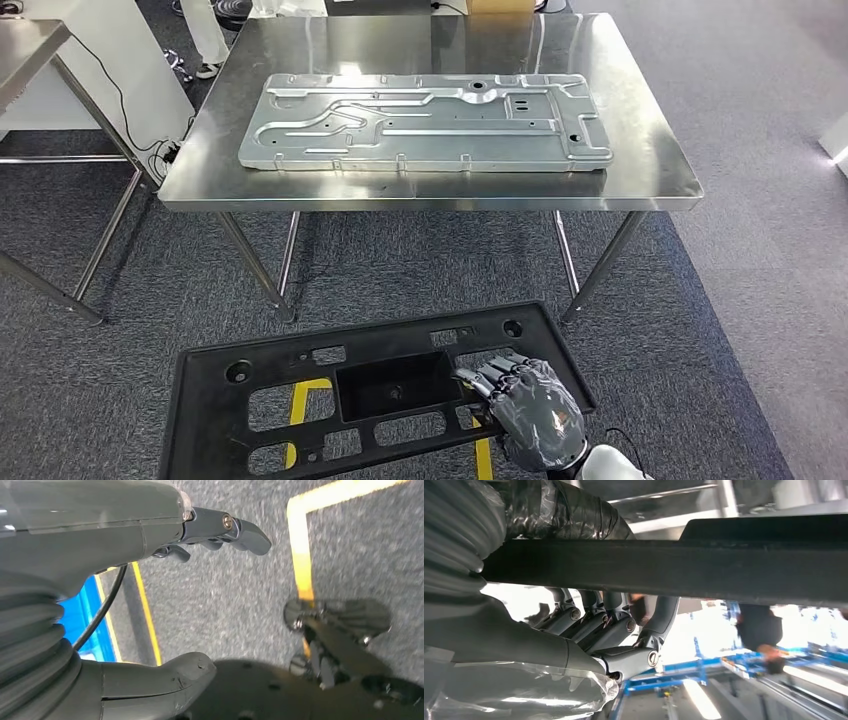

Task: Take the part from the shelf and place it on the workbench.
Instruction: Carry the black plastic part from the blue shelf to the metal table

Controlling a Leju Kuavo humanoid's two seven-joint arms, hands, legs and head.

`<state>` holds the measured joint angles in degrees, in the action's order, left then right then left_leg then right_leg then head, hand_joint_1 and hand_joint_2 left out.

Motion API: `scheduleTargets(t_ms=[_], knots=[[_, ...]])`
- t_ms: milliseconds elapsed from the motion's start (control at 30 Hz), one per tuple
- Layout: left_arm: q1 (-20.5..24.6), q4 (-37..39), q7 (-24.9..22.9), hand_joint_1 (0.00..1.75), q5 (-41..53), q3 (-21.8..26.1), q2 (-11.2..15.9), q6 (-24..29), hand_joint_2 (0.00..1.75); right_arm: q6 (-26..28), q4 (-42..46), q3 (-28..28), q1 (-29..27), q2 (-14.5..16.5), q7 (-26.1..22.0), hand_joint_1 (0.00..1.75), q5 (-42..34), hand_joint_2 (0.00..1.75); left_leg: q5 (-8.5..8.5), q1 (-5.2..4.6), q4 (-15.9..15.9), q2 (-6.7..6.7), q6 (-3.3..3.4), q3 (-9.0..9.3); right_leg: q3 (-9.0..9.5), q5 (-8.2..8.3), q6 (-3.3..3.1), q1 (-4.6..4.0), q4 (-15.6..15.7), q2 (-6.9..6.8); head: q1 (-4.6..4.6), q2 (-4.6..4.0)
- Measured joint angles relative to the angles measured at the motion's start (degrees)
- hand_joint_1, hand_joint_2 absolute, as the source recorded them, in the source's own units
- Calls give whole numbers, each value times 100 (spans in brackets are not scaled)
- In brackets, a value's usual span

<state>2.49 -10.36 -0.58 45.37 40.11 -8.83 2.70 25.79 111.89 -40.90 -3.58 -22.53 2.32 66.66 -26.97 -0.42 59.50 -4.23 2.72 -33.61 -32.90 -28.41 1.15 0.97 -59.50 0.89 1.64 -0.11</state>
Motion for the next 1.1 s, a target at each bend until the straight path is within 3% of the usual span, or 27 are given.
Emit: scheduleTargets(t_ms=[67,167,467,600,667,733,767,800,833,900,967,1033,1100], knots=[[-9,0,-12,0,-9,0,2,-9,175,-21,107,135,-116,-54,92,175,81,175,-1,0,-19,11,35,9,0,3,-21,-12,5,6,1,0],[-3,0,-9,0,-15,0,2,-23,175,-41,227,376,-174,-175,102,175,33,175,-1,3,-45,26,31,30,2,-1,-57,-22,4,16,1,0],[6,0,32,0,-4,0,4,-54,175,-110,308,825,-191,-286,-30,175,-84,175,4,4,-67,31,-33,41,8,-2,-75,-19,9,17,1,0],[8,0,40,0,-4,1,10,-61,175,-105,338,870,-238,-286,-32,175,-51,175,114,27,-343,62,77,198,70,-13,-7,-2,67,-2,-1,0],[6,0,42,0,-4,2,6,-69,175,-104,349,905,-249,-286,-37,175,-41,175,182,57,-494,95,100,293,-121,-280,16,1,-352,-25,-5,0],[2,0,44,0,-4,2,4,-73,175,-106,353,937,-276,-287,-27,175,-32,175,172,61,-493,114,90,299,-481,-598,67,39,-1024,-29,-5,0],[0,0,45,0,-4,2,4,-73,175,-107,353,949,-295,-288,-18,175,-30,175,153,65,-471,119,68,294,-601,-636,101,69,-1230,-30,-4,0],[-2,0,47,0,-4,2,4,-74,175,-108,353,960,-310,-288,-10,175,-28,175,126,77,-437,119,38,290,-619,-558,140,103,-1236,-33,-3,0],[-3,0,49,0,-4,2,4,-75,175,-109,353,970,-320,-288,-7,175,-28,175,88,97,-385,117,2,286,-527,-387,185,142,-1034,-37,-3,0],[-1,0,53,0,-4,3,14,-80,175,-118,351,981,-326,-287,-7,175,-27,175,-28,138,-226,108,-99,257,-212,-75,272,203,-403,-13,-6,0],[9,0,62,0,-4,5,30,-84,175,-139,361,1001,-343,-285,-7,175,-18,175,-148,137,-64,95,-190,198,-77,-22,211,199,-142,42,-8,0],[16,0,68,0,-3,6,36,-84,175,-165,373,1021,-363,-284,-7,175,-1,175,-199,134,-7,76,-236,167,-97,-60,64,163,-180,57,-8,0],[10,0,69,0,1,7,33,-81,175,-179,380,1034,-371,-283,-7,175,8,175,-254,158,77,138,-265,144,-93,-70,-20,145,-182,23,-7,0]])
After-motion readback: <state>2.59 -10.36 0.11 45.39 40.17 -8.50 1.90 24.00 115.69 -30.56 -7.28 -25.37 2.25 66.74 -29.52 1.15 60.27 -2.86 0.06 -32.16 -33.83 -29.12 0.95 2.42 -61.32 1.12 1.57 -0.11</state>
